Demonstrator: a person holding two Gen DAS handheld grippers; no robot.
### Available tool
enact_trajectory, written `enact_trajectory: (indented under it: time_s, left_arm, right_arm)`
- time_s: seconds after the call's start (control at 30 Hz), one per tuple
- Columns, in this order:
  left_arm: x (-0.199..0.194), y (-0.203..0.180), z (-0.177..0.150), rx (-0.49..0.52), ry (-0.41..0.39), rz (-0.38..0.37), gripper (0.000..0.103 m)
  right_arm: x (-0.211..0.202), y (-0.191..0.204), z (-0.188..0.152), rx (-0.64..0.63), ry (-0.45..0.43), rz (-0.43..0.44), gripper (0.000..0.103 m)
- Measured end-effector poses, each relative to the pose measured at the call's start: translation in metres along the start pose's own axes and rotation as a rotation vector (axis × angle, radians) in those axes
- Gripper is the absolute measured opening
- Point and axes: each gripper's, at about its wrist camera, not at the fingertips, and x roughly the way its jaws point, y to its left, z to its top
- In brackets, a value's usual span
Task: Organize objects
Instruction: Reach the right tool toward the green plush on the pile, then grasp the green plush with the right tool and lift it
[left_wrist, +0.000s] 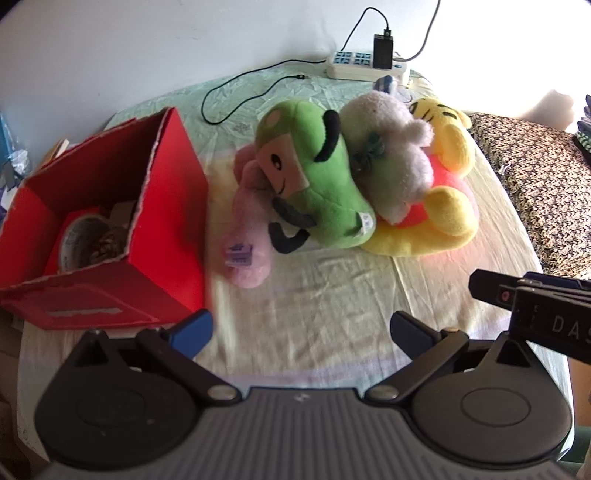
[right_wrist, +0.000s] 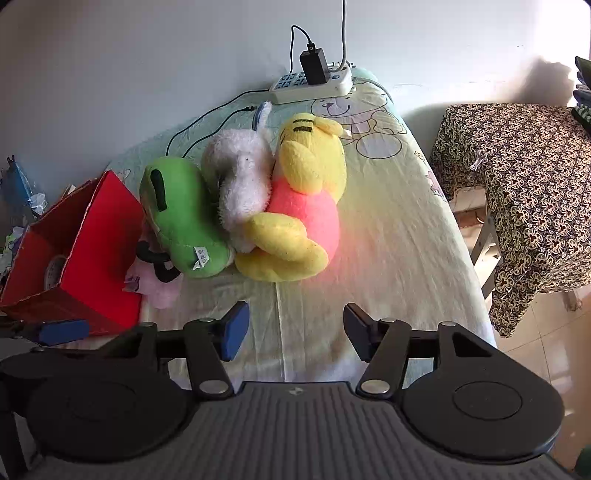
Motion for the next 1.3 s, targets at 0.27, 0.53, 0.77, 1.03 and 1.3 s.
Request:
enact_trajectory:
  time_s: [0.27,0.53,0.77,1.03,1.3]
  left_arm:
    - [-0.004,0.015,0.022,0.002,-0.131,-0.049,0.098]
    - [0.011,0.011,0.033,0.047,-0.214,-0.071,0.088]
    - [0.034,0.021,0.046,0.021,-0.195,-0.117,0.074]
    - [0.059,0.022,0.058,0.018,-0.165,-0.188,0.077]
    - [0.074,0.026,0.062,-0.010,-0.134,-0.222,0.066]
  right_arm:
    - [-0.009,0.009,0.029,-0.023,-0.085,0.187,0.052]
    - [0.023,0.027,0.062,-0.026,-0.056,0.405,0.054]
    - [0.058,0.036,0.075,-0.045,-0.005,0.413,0.054]
    - [0.085,0.041,0.078,-0.114,0.013,0.367,0.059]
    - [0.096,0.034,0.078,-0.066,0.058,0.442,0.047]
